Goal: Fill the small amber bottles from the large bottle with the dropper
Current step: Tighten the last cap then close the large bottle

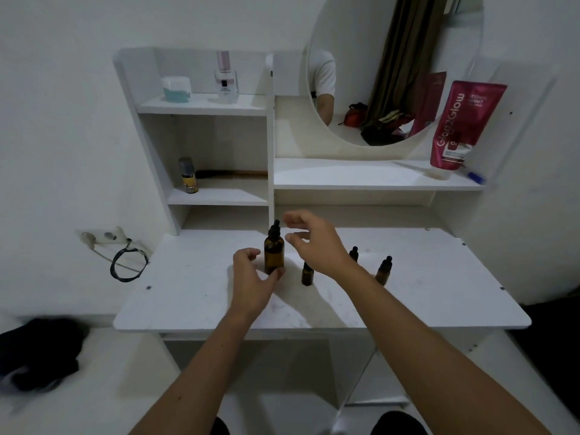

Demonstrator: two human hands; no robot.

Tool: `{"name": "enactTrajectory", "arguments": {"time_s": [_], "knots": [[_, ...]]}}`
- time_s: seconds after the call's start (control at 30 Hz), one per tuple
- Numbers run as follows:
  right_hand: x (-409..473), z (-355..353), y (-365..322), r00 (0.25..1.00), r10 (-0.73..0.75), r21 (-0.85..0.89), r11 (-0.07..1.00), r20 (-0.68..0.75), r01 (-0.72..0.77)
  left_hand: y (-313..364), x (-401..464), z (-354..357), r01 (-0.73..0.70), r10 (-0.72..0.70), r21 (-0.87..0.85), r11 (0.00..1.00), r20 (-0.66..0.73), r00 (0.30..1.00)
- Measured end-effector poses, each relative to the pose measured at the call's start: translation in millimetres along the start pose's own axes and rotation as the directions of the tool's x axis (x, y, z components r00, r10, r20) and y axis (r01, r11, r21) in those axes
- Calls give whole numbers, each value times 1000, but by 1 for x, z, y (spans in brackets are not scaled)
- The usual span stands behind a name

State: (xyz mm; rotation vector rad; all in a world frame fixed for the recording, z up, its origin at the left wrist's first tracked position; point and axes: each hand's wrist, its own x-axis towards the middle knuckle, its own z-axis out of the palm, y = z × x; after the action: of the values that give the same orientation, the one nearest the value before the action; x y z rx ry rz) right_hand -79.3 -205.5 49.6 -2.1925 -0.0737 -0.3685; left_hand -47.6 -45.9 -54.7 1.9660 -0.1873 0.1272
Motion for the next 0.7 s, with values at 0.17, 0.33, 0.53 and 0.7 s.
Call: {"name": "enactTrajectory", "arguments": {"time_s": [0.17, 0.33, 0.53, 0.7], "knots": [[12, 13, 2, 996, 39, 31, 999, 75, -42, -3, 10, 5, -54, 55, -16, 998, 102, 993], [15, 25, 1, 996, 51, -60, 997, -67, -55, -6, 10, 5, -42, 42, -7, 999, 99, 994], [15, 23, -1, 998, 6, -108, 994, -62, -13, -6, 12, 7, -36, 35, 5, 999, 94, 995], [15, 23, 2, 1000, 14, -59, 998, -10, -14, -6, 10, 6, -62, 61, 9, 998, 71, 996]]}}
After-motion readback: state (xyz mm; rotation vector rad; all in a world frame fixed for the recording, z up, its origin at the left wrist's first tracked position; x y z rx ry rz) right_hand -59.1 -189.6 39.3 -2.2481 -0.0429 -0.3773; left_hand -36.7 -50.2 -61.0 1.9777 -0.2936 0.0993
